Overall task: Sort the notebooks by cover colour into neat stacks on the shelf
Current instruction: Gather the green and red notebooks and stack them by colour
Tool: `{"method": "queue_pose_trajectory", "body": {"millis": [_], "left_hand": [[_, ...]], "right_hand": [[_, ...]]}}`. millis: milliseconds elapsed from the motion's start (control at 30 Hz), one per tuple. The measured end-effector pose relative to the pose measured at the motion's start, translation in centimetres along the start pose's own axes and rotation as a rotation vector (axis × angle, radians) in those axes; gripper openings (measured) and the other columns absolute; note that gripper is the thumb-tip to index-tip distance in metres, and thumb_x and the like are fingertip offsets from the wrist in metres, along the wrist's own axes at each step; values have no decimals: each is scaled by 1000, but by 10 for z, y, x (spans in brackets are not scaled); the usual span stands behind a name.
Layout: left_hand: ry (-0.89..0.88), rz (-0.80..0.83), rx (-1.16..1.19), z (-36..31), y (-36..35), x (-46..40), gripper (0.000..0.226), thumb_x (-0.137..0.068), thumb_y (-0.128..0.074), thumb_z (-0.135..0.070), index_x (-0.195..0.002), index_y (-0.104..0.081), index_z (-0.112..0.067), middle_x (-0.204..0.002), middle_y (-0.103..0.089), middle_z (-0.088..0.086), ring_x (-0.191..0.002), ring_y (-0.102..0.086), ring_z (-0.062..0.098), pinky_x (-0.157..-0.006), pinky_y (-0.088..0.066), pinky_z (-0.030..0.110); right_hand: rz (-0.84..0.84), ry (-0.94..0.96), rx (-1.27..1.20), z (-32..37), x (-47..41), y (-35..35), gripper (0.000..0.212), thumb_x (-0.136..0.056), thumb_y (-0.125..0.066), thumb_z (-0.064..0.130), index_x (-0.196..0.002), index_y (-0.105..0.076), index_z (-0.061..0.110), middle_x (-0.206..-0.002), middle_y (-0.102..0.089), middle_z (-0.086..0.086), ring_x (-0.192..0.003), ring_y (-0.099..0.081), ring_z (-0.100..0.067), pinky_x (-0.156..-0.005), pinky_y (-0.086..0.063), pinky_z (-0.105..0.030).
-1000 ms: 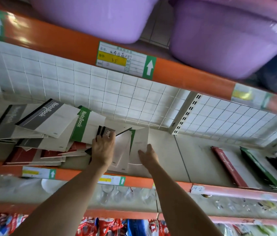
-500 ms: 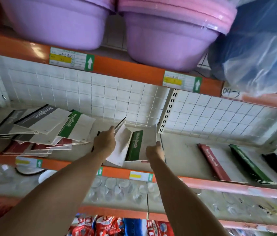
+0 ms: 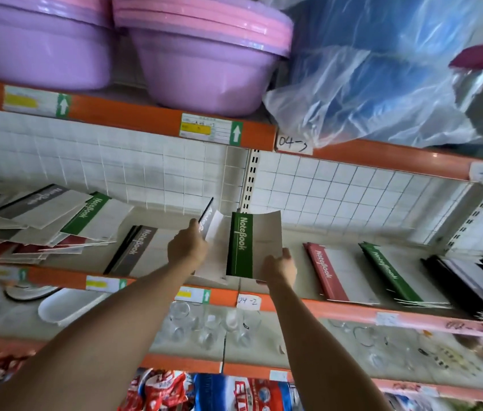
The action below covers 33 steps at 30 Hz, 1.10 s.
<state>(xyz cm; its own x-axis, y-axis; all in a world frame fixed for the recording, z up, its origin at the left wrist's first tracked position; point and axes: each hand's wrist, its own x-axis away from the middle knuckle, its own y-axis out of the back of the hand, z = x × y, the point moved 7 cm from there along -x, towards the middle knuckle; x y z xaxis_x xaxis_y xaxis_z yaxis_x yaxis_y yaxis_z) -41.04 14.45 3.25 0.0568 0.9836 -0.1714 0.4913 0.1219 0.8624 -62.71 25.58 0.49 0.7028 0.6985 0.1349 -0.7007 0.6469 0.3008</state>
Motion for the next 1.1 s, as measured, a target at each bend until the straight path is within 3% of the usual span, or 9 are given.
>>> {"method": "queue_pose_trajectory", "body": {"millis": [167, 333, 433, 467, 600, 700, 800, 900, 1100], "left_hand": [[10, 28, 25, -41, -13, 0, 31, -91, -47, -8, -122, -44, -9, -109, -66, 19, -99, -64, 39, -70, -41, 36], [-47, 112, 69, -85, -43, -8, 35, -92, -50, -15, -127, -45, -9, -113, -65, 17, -102, -63, 37, -71, -42, 35], [-151, 138, 96, -124, -66, -9, 28, -92, -50, -15, -118, -46, -12, -109, -66, 17, -96, -65, 37, -72, -47, 37], [-180, 156, 95, -138, -74, -7, 26, -91, -50, -15, -117, -46, -12, -108, -67, 17, -96, -65, 37, -72, -48, 38], [-226, 208, 137, -188, -105, 0, 28, -91, -48, -14, -118, -46, -12, -112, -66, 16, -100, -64, 36, -73, -46, 37], [-255, 216, 129, -226, -122, 4, 28, -90, -48, -14, -118, -47, -13, -114, -65, 15, -100, -64, 35, -75, -48, 37], [-260, 212, 129, -262, -139, 6, 28, -89, -49, -14, -117, -48, -13, -112, -65, 14, -100, -64, 35, -76, -49, 36], [-257, 211, 108, -294, -159, 13, 27, -90, -50, -14, -117, -49, -14, -110, -66, 13, -98, -64, 34, -77, -50, 37], [-248, 180, 24, -345, -190, 24, 31, -89, -53, -14, -120, -48, -13, -111, -65, 12, -98, -64, 33, -75, -47, 35]], "right_hand": [[-50, 6, -2, 4, -13, 35, 36, -80, -45, 5, -110, -59, 21, -99, -66, -9, -68, -65, -27, -44, -58, -39], [-113, -39, 0, -2, -28, 70, 39, -81, -47, 6, -115, -54, 22, -105, -65, -9, -84, -65, -33, -50, -60, -46], [-191, -40, 42, -5, -36, 106, 34, -81, -47, 3, -112, -57, 15, -98, -64, -12, -71, -59, -22, -41, -50, -22], [-219, -39, 60, -7, -39, 119, 31, -82, -48, 2, -109, -58, 13, -96, -65, -13, -70, -56, -22, -45, -47, -20], [-318, -51, 105, -18, -57, 167, 43, -66, -44, 22, -105, -62, 15, -98, -69, -13, -88, -61, -34, -81, -55, -43], [-308, -65, 121, -32, -78, 200, 41, -64, -45, 23, -102, -60, 21, -94, -67, -10, -84, -64, -33, -72, -60, -51], [-317, -38, 132, -36, -94, 235, 35, -66, -45, 25, -100, -55, 25, -96, -66, -10, -83, -63, -32, -68, -60, -45], [-279, -39, 186, -41, -115, 268, 39, -67, -44, 27, -104, -57, 19, -95, -65, -11, -80, -60, -28, -63, -50, -27], [-249, -60, 342, -62, -174, 334, 33, -81, -53, 15, -113, -58, 15, -101, -67, -12, -83, -56, -26, -74, -42, -29]]}}
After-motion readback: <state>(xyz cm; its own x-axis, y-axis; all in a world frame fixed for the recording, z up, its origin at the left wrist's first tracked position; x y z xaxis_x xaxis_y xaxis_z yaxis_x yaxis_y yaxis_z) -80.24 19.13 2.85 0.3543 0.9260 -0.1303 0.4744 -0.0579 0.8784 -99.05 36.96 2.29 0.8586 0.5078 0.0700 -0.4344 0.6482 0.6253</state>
